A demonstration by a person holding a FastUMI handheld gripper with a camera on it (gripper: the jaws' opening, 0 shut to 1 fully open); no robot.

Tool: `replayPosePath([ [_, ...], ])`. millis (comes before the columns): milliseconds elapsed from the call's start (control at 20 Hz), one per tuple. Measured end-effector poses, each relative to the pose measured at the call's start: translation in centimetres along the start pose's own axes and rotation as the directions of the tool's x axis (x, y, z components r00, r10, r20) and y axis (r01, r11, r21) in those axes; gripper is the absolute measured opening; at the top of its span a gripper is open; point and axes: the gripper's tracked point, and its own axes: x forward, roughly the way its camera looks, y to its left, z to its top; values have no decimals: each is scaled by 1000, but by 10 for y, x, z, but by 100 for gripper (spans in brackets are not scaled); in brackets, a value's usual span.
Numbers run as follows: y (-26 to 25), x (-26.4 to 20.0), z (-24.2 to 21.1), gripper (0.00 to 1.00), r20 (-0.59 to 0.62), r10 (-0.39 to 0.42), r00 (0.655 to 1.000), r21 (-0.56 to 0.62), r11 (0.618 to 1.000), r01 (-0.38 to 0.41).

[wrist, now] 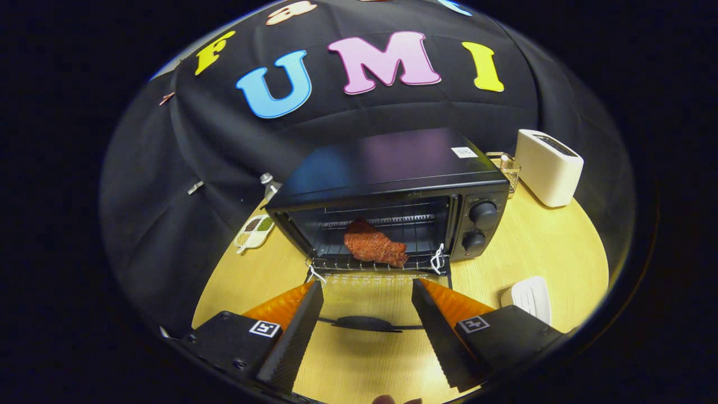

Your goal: Open the toaster oven, put the food inside, and close the toaster oven door.

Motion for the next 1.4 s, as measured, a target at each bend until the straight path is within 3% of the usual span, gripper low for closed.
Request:
replayPosePath([
  [300,11,0,-69,99,-152,-33,988,-68,997,23],
  [600,-1,26,-131,99,-280,-123,952,-73,992,107],
  [1000,-5,54,-159,99,-359,-182,916,-41,983,179],
  [1400,-12,64,-149,96,-334,-253,908,-44,966,253],
])
